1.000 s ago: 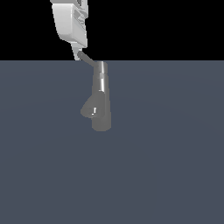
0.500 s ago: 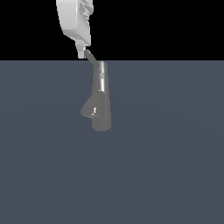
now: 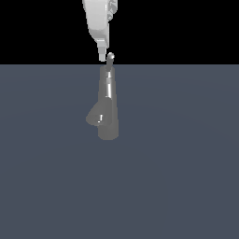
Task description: Turn on the faucet by rotating a designated handle.
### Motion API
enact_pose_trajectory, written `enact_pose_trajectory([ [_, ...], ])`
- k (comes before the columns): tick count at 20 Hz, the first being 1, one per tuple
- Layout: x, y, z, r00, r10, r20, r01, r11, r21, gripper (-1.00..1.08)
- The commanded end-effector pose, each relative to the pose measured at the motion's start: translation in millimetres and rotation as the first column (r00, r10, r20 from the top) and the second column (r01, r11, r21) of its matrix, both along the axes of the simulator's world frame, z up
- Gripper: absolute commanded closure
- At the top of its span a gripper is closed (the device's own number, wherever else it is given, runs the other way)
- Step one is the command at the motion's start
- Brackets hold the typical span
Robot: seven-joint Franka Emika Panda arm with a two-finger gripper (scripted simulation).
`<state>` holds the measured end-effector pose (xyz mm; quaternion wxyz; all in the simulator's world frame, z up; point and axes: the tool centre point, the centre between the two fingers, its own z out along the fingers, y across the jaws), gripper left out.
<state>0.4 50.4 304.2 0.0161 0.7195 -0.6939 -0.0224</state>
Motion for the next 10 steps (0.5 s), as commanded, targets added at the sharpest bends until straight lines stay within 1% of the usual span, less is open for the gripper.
enact_pose_trajectory([
  [1, -0.4, -40.1, -2.6, 0.999, -0.036, -0.006, 0.036, 0.999, -0.007, 1.08],
  [2, -0.4, -47.5, -2.8, 0.999, -0.037, -0.007, 0.037, 0.999, -0.007, 1.08],
  [3, -0.4, -47.5, -2.8, 0.999, -0.037, -0.007, 0.037, 0.999, -0.007, 1.08],
  [4, 0.2, -16.5, -1.0, 1.0, 0.003, -0.002, -0.003, 1.0, 0.001, 1.08],
  [10, 12.6, -36.1, -7.4, 1.0, -0.005, -0.003, 0.005, 1.0, 0.0, 1.08],
])
